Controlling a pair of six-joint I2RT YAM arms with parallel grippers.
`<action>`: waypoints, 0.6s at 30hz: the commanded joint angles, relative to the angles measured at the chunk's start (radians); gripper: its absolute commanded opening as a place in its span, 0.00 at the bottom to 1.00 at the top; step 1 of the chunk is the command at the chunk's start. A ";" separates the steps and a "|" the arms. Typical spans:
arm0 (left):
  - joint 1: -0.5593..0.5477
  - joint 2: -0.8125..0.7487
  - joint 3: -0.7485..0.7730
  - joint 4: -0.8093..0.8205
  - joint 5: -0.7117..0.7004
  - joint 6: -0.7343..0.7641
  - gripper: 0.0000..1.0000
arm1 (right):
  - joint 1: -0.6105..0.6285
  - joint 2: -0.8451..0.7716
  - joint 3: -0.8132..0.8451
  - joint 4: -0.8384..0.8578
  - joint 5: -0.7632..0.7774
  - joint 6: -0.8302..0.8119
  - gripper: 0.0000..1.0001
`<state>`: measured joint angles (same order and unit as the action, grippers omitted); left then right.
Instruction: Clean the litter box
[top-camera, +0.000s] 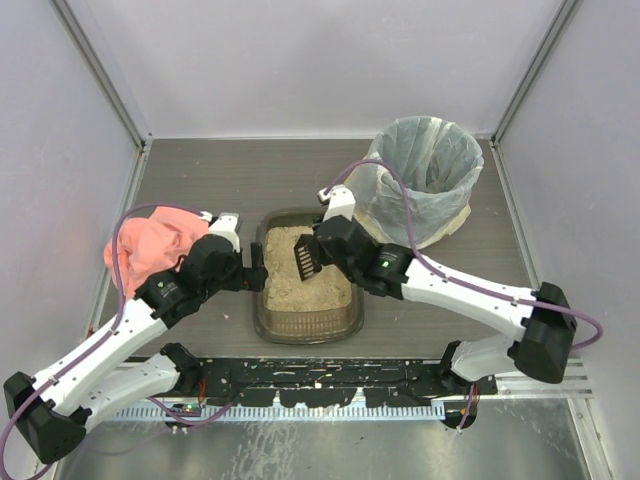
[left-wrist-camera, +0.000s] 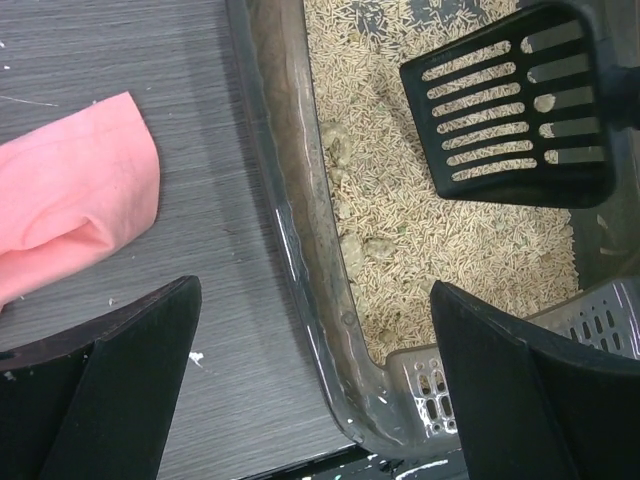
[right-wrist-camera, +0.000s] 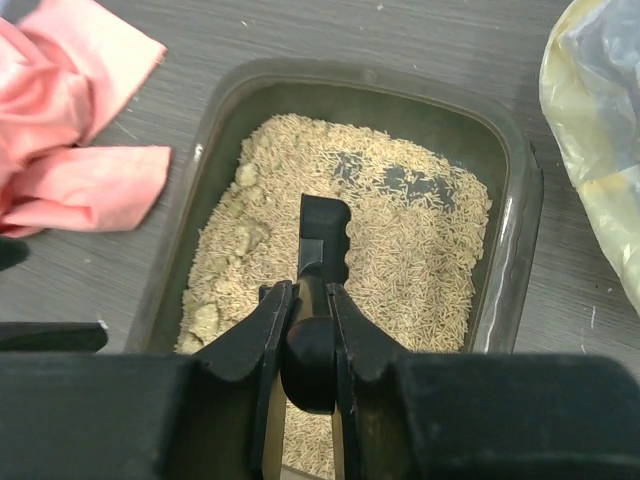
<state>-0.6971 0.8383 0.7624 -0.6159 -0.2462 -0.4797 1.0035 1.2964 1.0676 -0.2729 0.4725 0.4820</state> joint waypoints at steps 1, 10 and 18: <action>0.007 0.002 -0.002 0.066 0.003 0.001 0.99 | 0.014 0.052 0.126 -0.018 0.148 0.020 0.01; 0.008 0.045 -0.026 0.091 0.040 -0.004 0.89 | 0.015 0.148 0.208 -0.129 0.102 0.055 0.01; 0.008 0.062 -0.038 0.096 0.058 -0.005 0.79 | 0.014 0.198 0.260 -0.220 0.156 0.069 0.01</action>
<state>-0.6952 0.9077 0.7326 -0.5766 -0.2047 -0.4828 1.0172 1.5024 1.2705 -0.4488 0.5663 0.5301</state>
